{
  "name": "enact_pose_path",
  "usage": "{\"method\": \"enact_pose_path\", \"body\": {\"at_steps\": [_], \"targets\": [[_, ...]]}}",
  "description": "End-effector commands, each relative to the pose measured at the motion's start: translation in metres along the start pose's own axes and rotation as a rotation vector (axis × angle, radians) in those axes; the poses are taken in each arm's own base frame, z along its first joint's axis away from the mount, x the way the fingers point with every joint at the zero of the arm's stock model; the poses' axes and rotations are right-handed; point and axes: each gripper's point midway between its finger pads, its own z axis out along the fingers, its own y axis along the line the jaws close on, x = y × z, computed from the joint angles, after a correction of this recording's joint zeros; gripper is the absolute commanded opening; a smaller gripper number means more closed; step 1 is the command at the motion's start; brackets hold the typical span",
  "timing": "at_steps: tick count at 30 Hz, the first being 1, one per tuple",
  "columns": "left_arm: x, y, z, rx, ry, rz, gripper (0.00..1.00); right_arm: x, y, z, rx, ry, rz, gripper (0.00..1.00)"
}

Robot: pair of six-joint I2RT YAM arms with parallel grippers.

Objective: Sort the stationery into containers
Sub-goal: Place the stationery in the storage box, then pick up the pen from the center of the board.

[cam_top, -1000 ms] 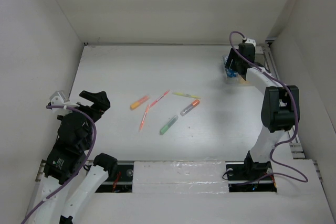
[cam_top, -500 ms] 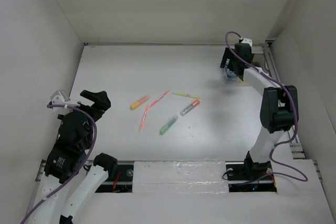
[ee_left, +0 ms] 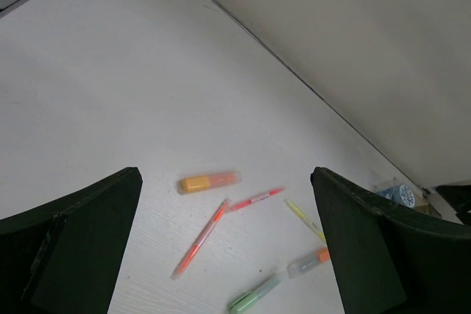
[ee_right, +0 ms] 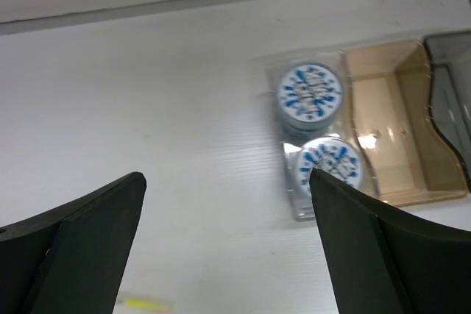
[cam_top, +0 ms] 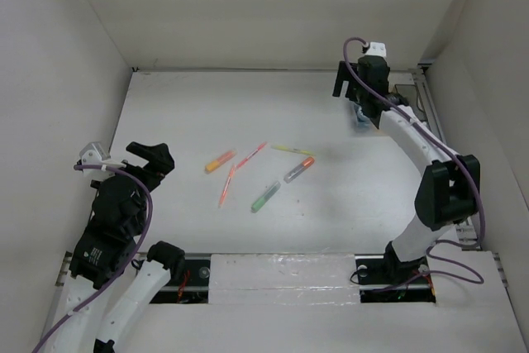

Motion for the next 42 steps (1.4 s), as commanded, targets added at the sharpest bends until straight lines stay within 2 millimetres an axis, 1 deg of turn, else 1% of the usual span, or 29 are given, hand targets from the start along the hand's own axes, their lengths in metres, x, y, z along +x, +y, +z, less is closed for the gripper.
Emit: {"method": "enact_pose_path", "body": {"at_steps": [1, 2, 3, 4, 5, 6, 7, 8, 9, 13, 15, 16, 17, 18, 19, 20, 22, 23, 25, 26, 27, 28, 29, 30, 31, 33, 34, 37, 42], "targets": [[-0.005, -0.005, 0.004, 0.006, -0.025, -0.001, 1.00, -0.037, 0.049, -0.047, -0.130, -0.055, -0.056, 0.99], [-0.004, -0.003, 0.004, 0.001, -0.019, 0.004, 1.00, -0.029, 0.057, -0.050, -0.145, -0.034, -0.072, 0.99], [-0.004, -0.003, 0.004, 0.001, -0.019, 0.004, 1.00, -0.034, 0.060, -0.061, -0.140, -0.048, -0.077, 0.99], [-0.004, -0.003, 0.004, 0.001, -0.019, 0.004, 1.00, -0.027, 0.065, -0.067, -0.141, -0.044, -0.100, 0.99], [-0.004, -0.003, 0.004, 0.001, -0.019, 0.004, 1.00, -0.017, 0.076, -0.076, -0.146, -0.035, -0.124, 0.99], [-0.002, -0.003, 0.006, -0.004, -0.014, 0.010, 1.00, -0.006, 0.080, -0.079, -0.158, -0.019, -0.152, 0.99], [-0.002, -0.003, 0.006, -0.005, -0.014, 0.010, 1.00, -0.002, 0.082, -0.087, -0.178, -0.014, -0.187, 0.99], [-0.001, -0.004, 0.008, -0.010, -0.008, 0.015, 1.00, 0.005, 0.088, -0.092, -0.216, -0.002, -0.208, 0.99], [-0.001, -0.004, 0.008, -0.010, -0.008, 0.015, 1.00, 0.023, 0.095, -0.097, -0.291, 0.052, -0.237, 0.99], [-0.001, -0.004, 0.008, -0.010, -0.008, 0.015, 1.00, 0.054, 0.109, -0.114, -0.422, 0.123, -0.285, 0.99], [0.001, -0.005, 0.007, -0.003, -0.002, 0.015, 1.00, 0.059, 0.104, -0.121, -0.368, 0.136, -0.205, 0.99], [0.002, -0.005, 0.009, -0.008, 0.004, 0.020, 1.00, 0.069, 0.094, -0.123, -0.286, 0.144, -0.179, 0.99], [0.002, -0.005, 0.009, -0.008, 0.004, 0.020, 1.00, 0.069, 0.091, -0.129, -0.226, 0.144, -0.033, 0.98], [0.002, -0.005, 0.009, -0.008, 0.004, 0.020, 1.00, 0.073, 0.088, -0.133, -0.183, 0.141, 0.025, 0.98], [0.004, -0.005, 0.011, -0.013, 0.009, 0.025, 1.00, 0.079, 0.092, -0.141, -0.147, 0.121, 0.065, 0.98], [0.004, -0.005, 0.011, -0.013, 0.009, 0.025, 1.00, 0.096, 0.093, -0.145, -0.130, 0.135, 0.104, 0.98], [0.004, -0.005, 0.011, -0.013, 0.009, 0.025, 1.00, 0.104, 0.114, -0.157, -0.140, 0.093, 0.196, 0.99], [0.004, -0.005, 0.011, -0.013, 0.009, 0.025, 1.00, 0.108, 0.116, -0.159, -0.115, 0.095, 0.230, 0.99], [0.004, -0.005, 0.011, -0.013, 0.009, 0.025, 1.00, 0.125, 0.129, -0.154, -0.055, 0.116, 0.284, 0.99], [0.002, -0.005, 0.009, -0.007, 0.003, 0.019, 1.00, 0.138, 0.127, -0.156, -0.001, 0.130, 0.249, 0.99], [0.002, -0.005, 0.009, -0.007, 0.003, 0.019, 1.00, 0.131, 0.138, -0.153, 0.008, 0.136, 0.281, 1.00], [0.000, -0.005, 0.007, -0.002, -0.003, 0.014, 1.00, 0.153, 0.144, -0.137, 0.059, 0.176, 0.256, 1.00], [0.000, -0.005, 0.007, -0.002, -0.003, 0.014, 1.00, 0.161, 0.149, -0.132, 0.083, 0.207, 0.242, 1.00], [0.000, -0.005, 0.007, -0.002, -0.003, 0.014, 1.00, 0.157, 0.152, -0.132, 0.122, 0.235, 0.222, 1.00], [0.002, -0.006, 0.007, 0.006, 0.005, 0.014, 1.00, 0.177, 0.149, -0.120, 0.197, 0.260, 0.177, 0.99], [-0.002, -0.008, 0.005, 0.016, -0.007, 0.004, 1.00, 0.182, 0.144, -0.116, 0.273, 0.269, 0.160, 0.97], [-0.002, -0.007, 0.005, 0.016, -0.007, 0.013, 1.00, 0.184, 0.150, -0.110, 0.274, 0.270, 0.158, 0.97], [-0.002, -0.008, 0.003, 0.028, -0.006, 0.008, 1.00, 0.195, 0.155, -0.104, 0.257, 0.300, 0.184, 0.95], [-0.002, -0.008, 0.003, 0.028, -0.006, 0.008, 1.00, 0.206, 0.154, -0.104, 0.244, 0.313, 0.228, 0.92]]}}
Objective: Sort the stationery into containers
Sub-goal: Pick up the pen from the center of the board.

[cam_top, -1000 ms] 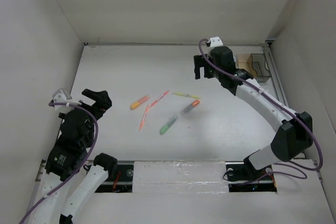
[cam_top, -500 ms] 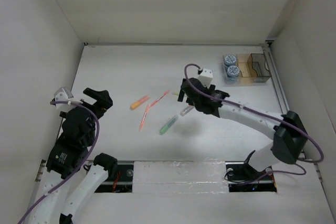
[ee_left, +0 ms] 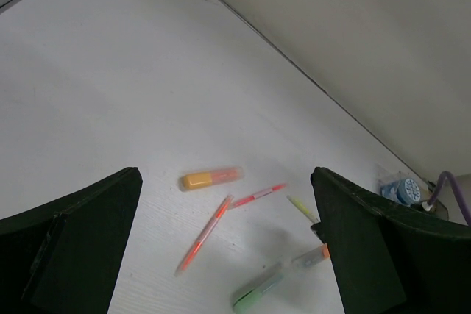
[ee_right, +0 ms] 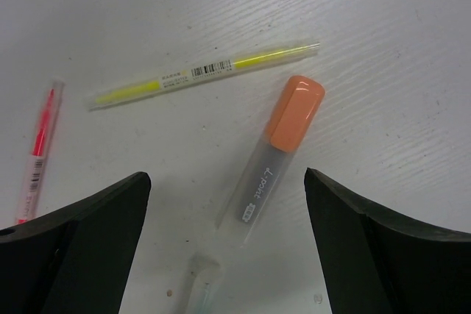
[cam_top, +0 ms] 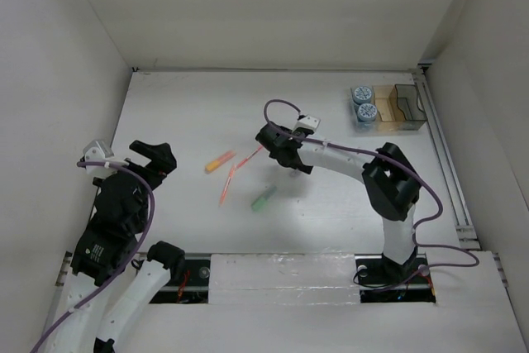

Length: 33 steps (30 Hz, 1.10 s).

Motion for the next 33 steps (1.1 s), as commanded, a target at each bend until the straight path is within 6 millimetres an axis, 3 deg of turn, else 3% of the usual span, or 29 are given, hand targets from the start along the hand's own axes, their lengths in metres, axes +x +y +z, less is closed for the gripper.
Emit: {"method": "enact_pose_path", "body": {"at_steps": [1, 7, 12, 17, 24, 25, 29, 33], "targets": [[-0.007, -0.009, 0.000, 0.040, -0.024, -0.004, 1.00, -0.012, -0.004, -0.006, -0.006, -0.009, 0.094, 0.91], [-0.008, -0.009, -0.002, 0.045, -0.029, -0.009, 1.00, 0.006, -0.014, 0.013, -0.002, 0.056, 0.104, 0.86], [-0.008, -0.009, -0.002, 0.045, -0.029, -0.009, 1.00, 0.008, -0.026, 0.021, 0.009, 0.063, 0.118, 0.83], [-0.008, -0.009, -0.002, 0.045, -0.029, -0.009, 1.00, 0.015, -0.030, 0.023, 0.015, 0.076, 0.100, 0.73], [-0.010, -0.009, -0.003, 0.051, -0.035, -0.014, 1.00, 0.037, -0.030, 0.030, 0.009, 0.103, 0.076, 0.44], [-0.010, -0.009, -0.003, 0.051, -0.035, -0.014, 1.00, 0.042, -0.034, 0.031, 0.013, 0.118, 0.069, 0.31], [-0.010, -0.009, -0.003, 0.051, -0.035, -0.014, 1.00, 0.044, -0.037, 0.035, 0.016, 0.126, 0.076, 0.01], [-0.010, -0.009, -0.003, 0.051, -0.035, -0.014, 1.00, 0.043, -0.041, 0.032, 0.025, 0.130, 0.069, 0.00]]}}
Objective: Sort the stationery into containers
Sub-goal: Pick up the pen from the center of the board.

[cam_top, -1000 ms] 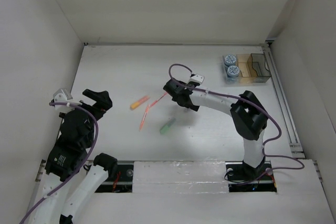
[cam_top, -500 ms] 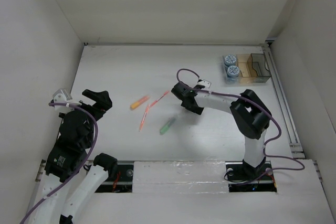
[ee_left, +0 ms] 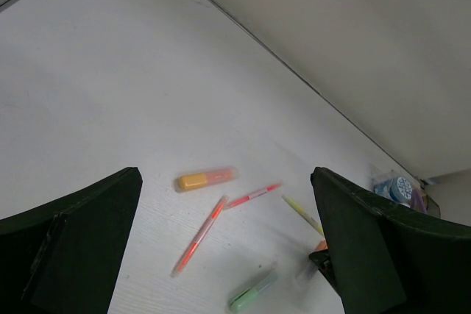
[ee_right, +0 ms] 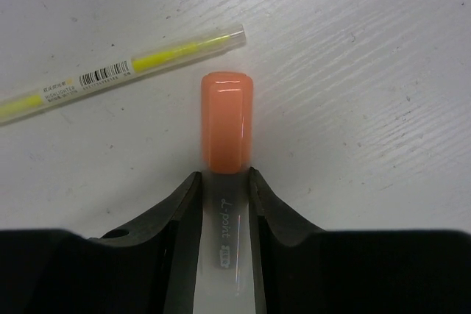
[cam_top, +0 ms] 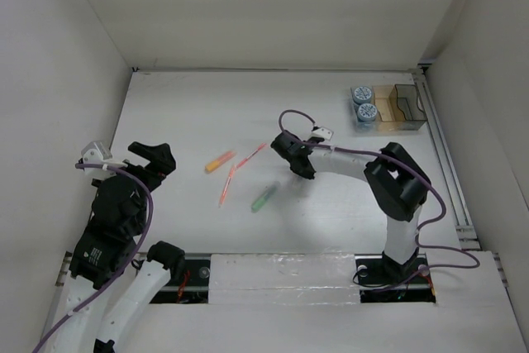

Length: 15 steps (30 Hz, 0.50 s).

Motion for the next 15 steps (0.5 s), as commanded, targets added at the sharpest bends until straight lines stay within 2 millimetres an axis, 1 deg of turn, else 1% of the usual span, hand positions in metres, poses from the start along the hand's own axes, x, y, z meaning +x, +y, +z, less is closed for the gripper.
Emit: {"method": "enact_pose_path", "body": {"at_steps": [1, 4, 5, 6, 7, 8, 9, 12, 13, 14, 15], "targets": [[-0.008, -0.006, 0.000, 0.026, -0.030, -0.010, 1.00, 0.006, 0.002, -0.008, -0.034, 0.040, 0.023, 0.00], [-0.008, -0.007, 0.000, 0.026, -0.030, -0.019, 1.00, -0.001, 0.002, -0.023, -0.061, 0.033, 0.010, 0.00], [-0.008, -0.007, 0.000, 0.026, -0.030, -0.019, 1.00, -0.010, 0.005, -0.033, -0.092, 0.021, 0.005, 0.00], [-0.009, -0.006, -0.002, 0.032, -0.036, -0.025, 1.00, -0.015, 0.006, -0.039, -0.108, 0.014, 0.000, 0.00], [-0.009, -0.006, -0.002, 0.032, -0.036, -0.025, 1.00, -0.026, 0.008, -0.046, -0.124, -0.014, -0.003, 0.00], [-0.009, -0.006, -0.002, 0.032, -0.036, -0.025, 1.00, -0.039, 0.006, -0.058, -0.137, -0.040, 0.001, 0.00], [-0.009, -0.006, -0.002, 0.032, -0.036, -0.025, 1.00, -0.045, 0.001, -0.062, -0.128, -0.062, 0.003, 0.00], [-0.009, -0.006, -0.002, 0.032, -0.036, -0.025, 1.00, -0.079, -0.014, -0.081, -0.106, -0.155, 0.009, 0.00], [-0.009, -0.006, -0.002, 0.032, -0.036, -0.025, 1.00, -0.087, -0.019, -0.083, -0.098, -0.178, -0.015, 0.00], [-0.009, -0.006, -0.002, 0.032, -0.036, -0.025, 1.00, -0.102, -0.028, -0.079, -0.073, -0.198, -0.007, 0.00], [-0.009, -0.006, -0.002, 0.032, -0.036, -0.025, 1.00, -0.117, -0.033, -0.079, -0.065, -0.222, 0.002, 0.00]]}}
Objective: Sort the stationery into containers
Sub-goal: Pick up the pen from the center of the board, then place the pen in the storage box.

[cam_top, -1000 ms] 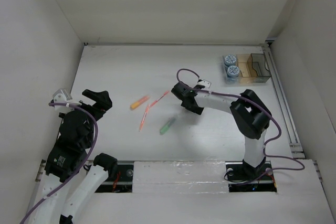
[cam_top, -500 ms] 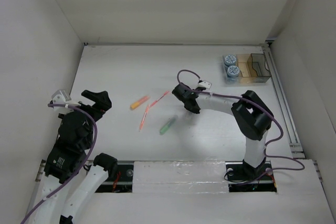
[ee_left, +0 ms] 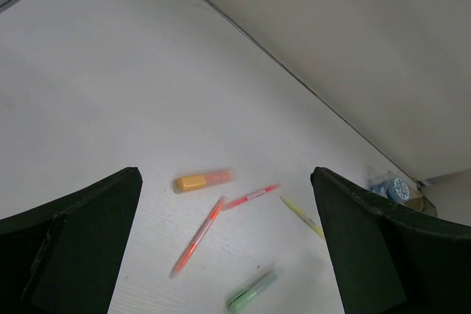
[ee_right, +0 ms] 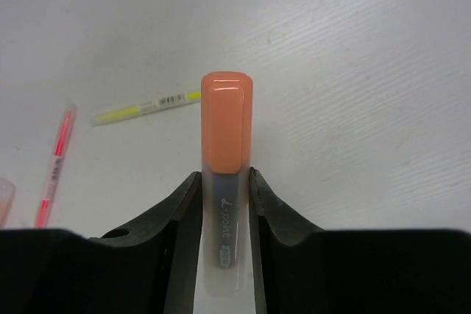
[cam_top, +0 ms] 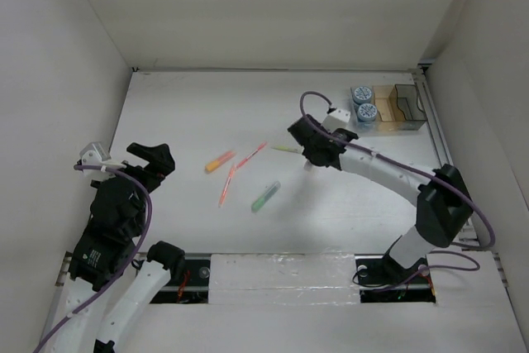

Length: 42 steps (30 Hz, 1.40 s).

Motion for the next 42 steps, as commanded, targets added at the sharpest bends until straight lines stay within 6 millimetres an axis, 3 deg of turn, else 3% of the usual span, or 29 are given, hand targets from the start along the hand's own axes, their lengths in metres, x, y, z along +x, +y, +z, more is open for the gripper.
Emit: {"method": "enact_pose_path", "body": {"at_steps": [1, 2, 3, 7, 8, 9, 10, 13, 15, 17, 20, 29, 31, 34, 38, 42], "targets": [[-0.008, -0.007, 0.000, 0.027, -0.030, -0.019, 1.00, -0.065, -0.028, -0.002, 0.064, -0.133, -0.072, 0.00], [-0.008, -0.007, 0.000, 0.027, -0.030, -0.019, 1.00, -0.075, -0.026, 0.005, 0.041, -0.132, -0.074, 0.00], [-0.008, -0.007, 0.000, 0.027, -0.030, -0.019, 1.00, -0.100, -0.047, 0.015, 0.083, -0.150, -0.044, 0.00], [-0.008, -0.007, -0.002, 0.040, -0.029, -0.014, 1.00, -0.176, -0.095, 0.029, 0.168, -0.238, 0.017, 0.00], [-0.008, -0.008, -0.002, 0.040, -0.029, -0.014, 1.00, -0.190, -0.105, 0.031, 0.180, -0.249, 0.014, 0.00], [-0.008, -0.008, -0.002, 0.040, -0.029, -0.014, 1.00, -0.206, -0.127, 0.036, 0.242, -0.271, 0.054, 0.00], [-0.006, -0.008, 0.000, 0.034, -0.023, -0.009, 1.00, -0.221, -0.132, 0.035, 0.251, -0.293, 0.084, 0.00], [-0.006, -0.008, 0.000, 0.034, -0.023, -0.009, 1.00, -0.252, -0.159, 0.055, 0.252, -0.306, 0.148, 0.00], [-0.006, -0.008, 0.000, 0.034, -0.023, -0.009, 1.00, -0.262, -0.172, 0.069, 0.235, -0.302, 0.168, 0.00], [-0.006, -0.008, 0.000, 0.034, -0.023, -0.009, 1.00, -0.286, -0.185, 0.072, 0.191, -0.352, 0.208, 0.00], [-0.008, -0.008, -0.002, 0.040, -0.029, -0.014, 1.00, -0.305, -0.198, 0.083, 0.163, -0.398, 0.215, 0.00], [-0.005, -0.006, 0.000, 0.034, -0.023, -0.009, 1.00, -0.328, -0.221, 0.124, 0.040, -0.433, 0.233, 0.00], [-0.005, -0.006, 0.000, 0.034, -0.023, -0.009, 1.00, -0.343, -0.213, 0.123, -0.021, -0.473, 0.182, 0.00], [-0.005, -0.005, 0.000, 0.034, -0.023, 0.000, 1.00, -0.349, -0.204, 0.136, -0.059, -0.464, 0.139, 0.00], [-0.005, -0.008, -0.001, 0.046, -0.023, -0.005, 1.00, -0.345, -0.213, 0.156, -0.064, -0.432, 0.072, 0.00], [-0.004, -0.009, -0.001, 0.053, -0.017, 0.004, 1.00, -0.334, -0.202, 0.174, -0.127, -0.384, 0.002, 0.00]]}}
